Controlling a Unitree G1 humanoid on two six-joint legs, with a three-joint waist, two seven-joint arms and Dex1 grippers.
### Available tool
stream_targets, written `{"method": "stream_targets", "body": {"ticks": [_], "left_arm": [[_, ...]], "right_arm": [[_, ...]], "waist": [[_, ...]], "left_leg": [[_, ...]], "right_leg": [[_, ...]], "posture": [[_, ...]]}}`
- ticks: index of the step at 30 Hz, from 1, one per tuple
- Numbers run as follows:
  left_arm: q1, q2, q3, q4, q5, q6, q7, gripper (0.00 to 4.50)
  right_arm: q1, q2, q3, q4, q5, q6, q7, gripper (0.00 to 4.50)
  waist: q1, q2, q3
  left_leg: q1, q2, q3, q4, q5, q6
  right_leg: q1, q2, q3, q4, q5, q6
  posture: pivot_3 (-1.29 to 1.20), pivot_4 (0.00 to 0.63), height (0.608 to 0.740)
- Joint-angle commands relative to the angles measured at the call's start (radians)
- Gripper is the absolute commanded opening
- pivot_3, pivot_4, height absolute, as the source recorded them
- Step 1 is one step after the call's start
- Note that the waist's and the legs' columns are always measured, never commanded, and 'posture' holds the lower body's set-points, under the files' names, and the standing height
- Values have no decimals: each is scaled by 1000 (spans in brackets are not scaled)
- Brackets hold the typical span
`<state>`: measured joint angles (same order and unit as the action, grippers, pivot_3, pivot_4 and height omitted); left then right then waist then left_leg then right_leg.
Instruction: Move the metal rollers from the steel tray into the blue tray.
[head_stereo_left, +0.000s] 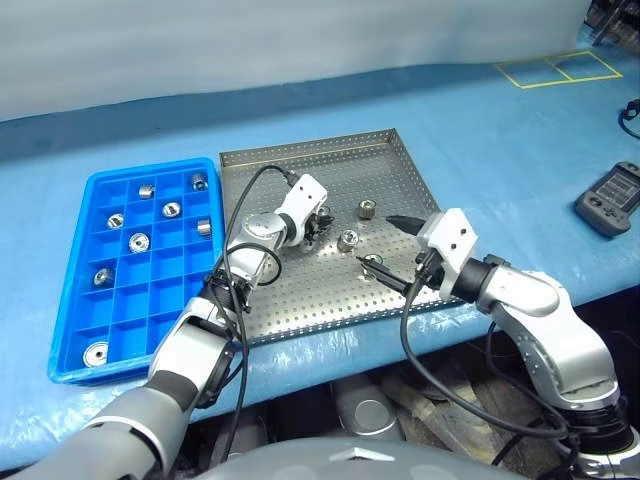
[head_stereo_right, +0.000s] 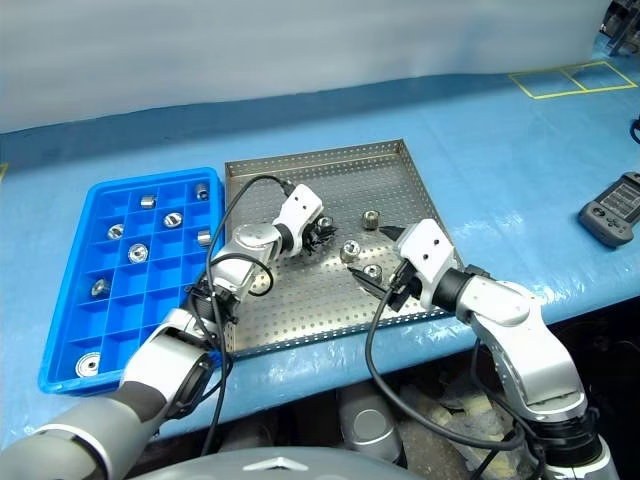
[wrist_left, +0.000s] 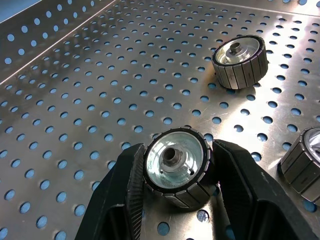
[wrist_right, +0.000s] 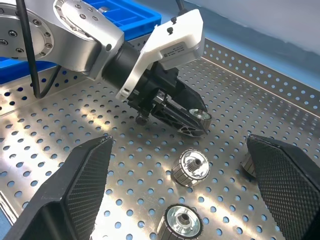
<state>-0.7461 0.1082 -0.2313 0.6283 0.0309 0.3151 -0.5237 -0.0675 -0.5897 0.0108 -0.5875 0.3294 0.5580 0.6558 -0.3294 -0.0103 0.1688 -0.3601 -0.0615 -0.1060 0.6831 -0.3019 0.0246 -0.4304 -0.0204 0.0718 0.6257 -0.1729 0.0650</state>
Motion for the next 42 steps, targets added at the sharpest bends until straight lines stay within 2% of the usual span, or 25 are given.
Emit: {"method": "stream_targets", "body": {"ticks": [1,7,14,20,25,29,34,42], "left_arm": [[-5,11,16,-31,4,-10,4,1840],[16,31,32,-120,-6,0,9,1840],[206,199,89,-614,-69,240,-70,1840],[369,352,239,-993,-124,485,-52,1840],[488,429,339,-1197,-156,620,-21,1840],[563,448,383,-1295,-164,702,15,1840],[650,439,413,-1358,-147,784,94,1840],[690,425,392,-1306,-137,791,178,1840]], "right_arm": [[-21,3,-2,-4,8,-26,6,4500],[-32,3,11,9,11,-35,10,4500],[-63,17,51,110,25,-51,70,4500],[-157,45,123,242,5,-92,135,4500],[-240,62,179,322,-7,-134,209,4500],[-283,76,203,364,-18,-156,239,4500],[-311,95,227,396,-28,-174,267,4500],[-320,101,230,402,-35,-178,282,4500]], "waist": [[0,0,0],[2,0,0],[7,1,0],[58,2,0],[130,2,0],[204,2,0],[266,2,0],[301,2,0]], "left_leg": [[0,0,0,0,0,0],[0,0,0,0,0,0],[-1,1,0,-1,0,0],[0,1,0,0,0,-1],[0,1,-1,-1,1,-1],[-1,0,-2,-1,1,-2],[-1,0,-3,-1,1,-3],[-1,0,-5,-1,3,-6]], "right_leg": [[0,0,0,0,0,0],[0,0,0,0,0,0],[-2,0,2,2,3,-5],[-2,0,1,2,4,-6],[-3,0,0,2,4,-7],[-3,-1,-1,1,4,-7],[-3,-1,-3,1,3,-9],[-2,-1,-5,1,3,-10]], "posture": [[-364,150,740],[-362,150,740],[-313,150,740],[-193,150,740],[-112,150,740],[-65,150,740],[-26,150,740],[-15,150,740]]}}
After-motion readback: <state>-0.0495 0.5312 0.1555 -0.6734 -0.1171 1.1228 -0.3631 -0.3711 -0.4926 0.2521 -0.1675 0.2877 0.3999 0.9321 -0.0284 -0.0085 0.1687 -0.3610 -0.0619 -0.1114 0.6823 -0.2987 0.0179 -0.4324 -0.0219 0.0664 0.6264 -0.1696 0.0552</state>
